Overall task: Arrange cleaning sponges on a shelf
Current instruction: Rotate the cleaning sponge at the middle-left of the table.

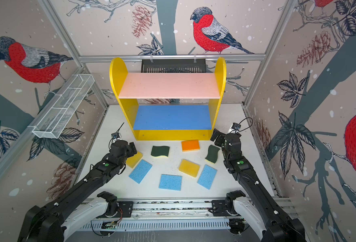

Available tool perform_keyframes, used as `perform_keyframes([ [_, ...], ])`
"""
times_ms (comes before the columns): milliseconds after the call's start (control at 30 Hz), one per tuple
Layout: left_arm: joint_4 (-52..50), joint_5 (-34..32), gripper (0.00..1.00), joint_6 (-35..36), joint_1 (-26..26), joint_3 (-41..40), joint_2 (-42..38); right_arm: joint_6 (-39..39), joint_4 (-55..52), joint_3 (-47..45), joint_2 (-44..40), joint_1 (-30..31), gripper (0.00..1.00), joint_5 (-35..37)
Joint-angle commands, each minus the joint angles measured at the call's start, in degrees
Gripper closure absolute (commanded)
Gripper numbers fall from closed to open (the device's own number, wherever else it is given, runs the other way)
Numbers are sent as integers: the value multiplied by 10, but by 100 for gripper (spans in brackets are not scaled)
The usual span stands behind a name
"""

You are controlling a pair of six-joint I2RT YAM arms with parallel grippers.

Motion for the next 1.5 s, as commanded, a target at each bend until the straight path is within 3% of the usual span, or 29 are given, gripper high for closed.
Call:
perform_keyframes([
  [0,-62,23,21,-28,-5,8,12,21,-9,-1,-5,15,0,4],
  [133,-67,46,30,-52,-6,2,17,26,-9,-4,-4,31,0,7],
  [433,-72,110,32,-50,-7,7,50,30,-18,-8,-4,46,0,0],
  [733,-71,136,50,-45,-7,36,144,44,-16,-11,0,53,0,0],
  [1033,-69,105,71,-100,-8,45,215,44,-21,-7,7,57,0,5],
  [1200,-104,42,72,-164,6,54,224,44,-21,-8,11,60,0,5],
  [1467,-74,52,74,-206,79,25,174,37,-8,-11,21,67,0,4],
])
